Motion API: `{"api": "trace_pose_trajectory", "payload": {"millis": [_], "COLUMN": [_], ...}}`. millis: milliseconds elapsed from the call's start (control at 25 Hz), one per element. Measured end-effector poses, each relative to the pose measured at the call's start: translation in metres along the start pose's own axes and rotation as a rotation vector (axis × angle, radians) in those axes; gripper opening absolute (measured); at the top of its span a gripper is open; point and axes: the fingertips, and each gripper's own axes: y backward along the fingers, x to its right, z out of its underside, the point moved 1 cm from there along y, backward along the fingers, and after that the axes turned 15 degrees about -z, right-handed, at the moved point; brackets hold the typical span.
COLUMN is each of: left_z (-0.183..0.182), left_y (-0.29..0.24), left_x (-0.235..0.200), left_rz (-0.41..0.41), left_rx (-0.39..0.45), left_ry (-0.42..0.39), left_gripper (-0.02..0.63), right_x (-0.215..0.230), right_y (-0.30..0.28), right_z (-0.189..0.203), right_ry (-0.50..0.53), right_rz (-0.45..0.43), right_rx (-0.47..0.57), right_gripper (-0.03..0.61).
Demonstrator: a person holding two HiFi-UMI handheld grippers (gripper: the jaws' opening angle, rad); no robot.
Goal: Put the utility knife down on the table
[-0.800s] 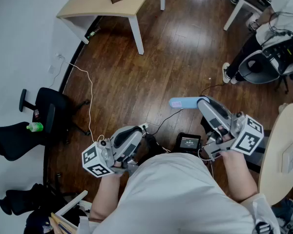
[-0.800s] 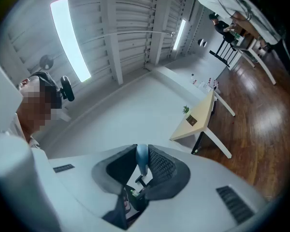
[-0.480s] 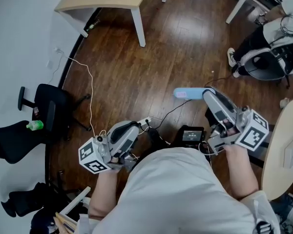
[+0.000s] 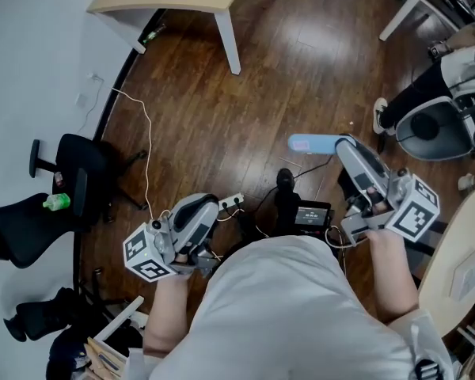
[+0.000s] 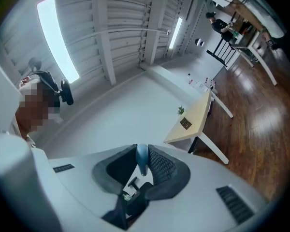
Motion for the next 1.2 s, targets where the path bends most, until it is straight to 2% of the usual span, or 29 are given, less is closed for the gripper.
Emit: {"api": "trace_pose_trajectory", "payload": {"millis": [160,360,640,920,1080,1200], "left_z": [-0.005,-0.021,-0.045,-0.097,-0.131,-0.170], "left_y": [-0.053,-0.111,-0.122,-0.142,-0.160,-0.166], "left_x": [-0.014,-0.013,-0.029,-0.088,-0.132,-0.162], "left_rz": [-0.054,-0.082,-0.127,-0.084,-0.040,-0.021], "left_rx": [0.020,0.066,0.107,0.118,0.086,0.066], "left_ry": [0.003,-0.008,-0.026,-0.025,0.006,0.013], "left_gripper": [0.003,0.003,0.003,0.003,0.003,0.003], "right_x": [0.058,0.103,0.132,0.167,0.195,0.212], "right_y": [-0.007,-0.023,-0.058,-0.132,-0.183,-0.230], "right_z": [-0.036,-0.082,-0.083,-0.088,-0.096,-0.102], "right_ry": [-0.039,-0.047,-0.073,-0.046,-0.021,-0.017], "right_rz": [-0.035,-0.086,-0.124,-0.127,-0.095,-0.079], "right_rx": [-0.025,-0.085,-0.130,-0.168,-0.162,-0.163], "right_gripper": [0.071,0.071,0.071,0.071,0.071,0.071]}}
